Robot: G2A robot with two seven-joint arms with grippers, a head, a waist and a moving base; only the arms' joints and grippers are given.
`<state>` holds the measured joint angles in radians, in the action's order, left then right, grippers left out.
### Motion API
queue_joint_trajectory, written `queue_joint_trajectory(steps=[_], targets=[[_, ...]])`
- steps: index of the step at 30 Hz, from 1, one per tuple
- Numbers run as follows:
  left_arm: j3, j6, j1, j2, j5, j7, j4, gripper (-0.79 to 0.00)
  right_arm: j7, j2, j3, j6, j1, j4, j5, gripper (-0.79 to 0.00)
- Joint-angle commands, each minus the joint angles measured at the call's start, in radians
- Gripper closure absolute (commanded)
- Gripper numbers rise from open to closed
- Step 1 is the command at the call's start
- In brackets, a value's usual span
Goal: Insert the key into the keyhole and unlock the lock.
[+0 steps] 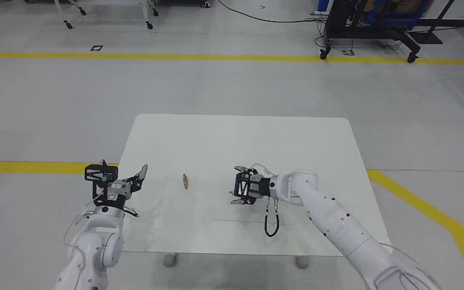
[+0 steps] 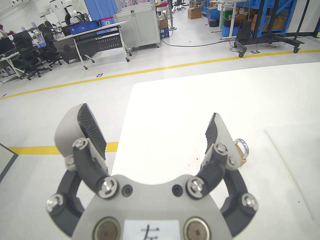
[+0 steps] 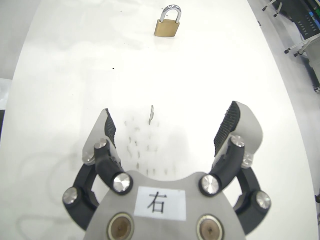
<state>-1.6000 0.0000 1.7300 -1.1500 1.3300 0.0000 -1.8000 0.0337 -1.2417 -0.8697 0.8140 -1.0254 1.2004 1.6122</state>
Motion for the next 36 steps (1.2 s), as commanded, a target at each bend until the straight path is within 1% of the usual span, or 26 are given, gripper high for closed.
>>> queue_joint_trajectory(steps=[1,2,5,6,8,11,12,14,21,26,31,36], targets=[[0.0,0.0,0.0,0.0,0.0,0.0,0.0,-0.785,0.003,-0.007,0.016,0.025,0.026,-0.034,-0.016,-0.456],[0.0,0.0,0.0,0.0,0.0,0.0,0.0,-0.785,0.004,-0.011,0.026,0.037,0.037,-0.049,-0.022,-0.391],[0.0,0.0,0.0,0.0,0.0,0.0,0.0,-0.785,0.012,-0.021,0.054,0.066,0.062,-0.086,-0.03,-0.326],[0.0,0.0,0.0,0.0,0.0,0.0,0.0,-0.785,0.005,-0.024,0.065,0.074,0.069,-0.099,-0.028,-0.317],[0.0,0.0,0.0,0.0,0.0,0.0,0.0,-0.785,-0.011,-0.034,0.083,0.074,0.085,-0.127,-0.037,-0.274],[0.0,0.0,0.0,0.0,0.0,0.0,0.0,-0.785,-0.039,-0.05,0.106,0.069,0.109,-0.169,-0.067,-0.182],[0.0,0.0,0.0,0.0,0.0,0.0,0.0,-0.785,-0.045,-0.055,0.113,0.067,0.116,-0.179,-0.074,-0.139],[0.0,0.0,0.0,0.0,0.0,0.0,0.0,-0.785,-0.045,-0.062,0.126,0.068,0.127,-0.192,-0.083,0.0],[0.0,0.0,0.0,0.0,0.0,0.0,0.0,-0.785,-0.01,-0.066,0.144,0.07,0.139,-0.198,-0.057,0.0],[0.0,0.0,0.0,0.0,0.0,0.0,0.0,-0.785,0.052,-0.048,0.131,0.044,0.114,-0.145,0.005,0.0],[0.0,0.0,0.0,0.0,0.0,0.0,0.0,-0.785,0.118,-0.022,0.103,0.006,0.06,-0.072,0.065,0.0],[0.0,0.0,0.0,0.0,0.0,0.0,0.0,-0.785,0.122,-0.02,0.1,0.005,0.056,-0.069,0.068,0.0]])
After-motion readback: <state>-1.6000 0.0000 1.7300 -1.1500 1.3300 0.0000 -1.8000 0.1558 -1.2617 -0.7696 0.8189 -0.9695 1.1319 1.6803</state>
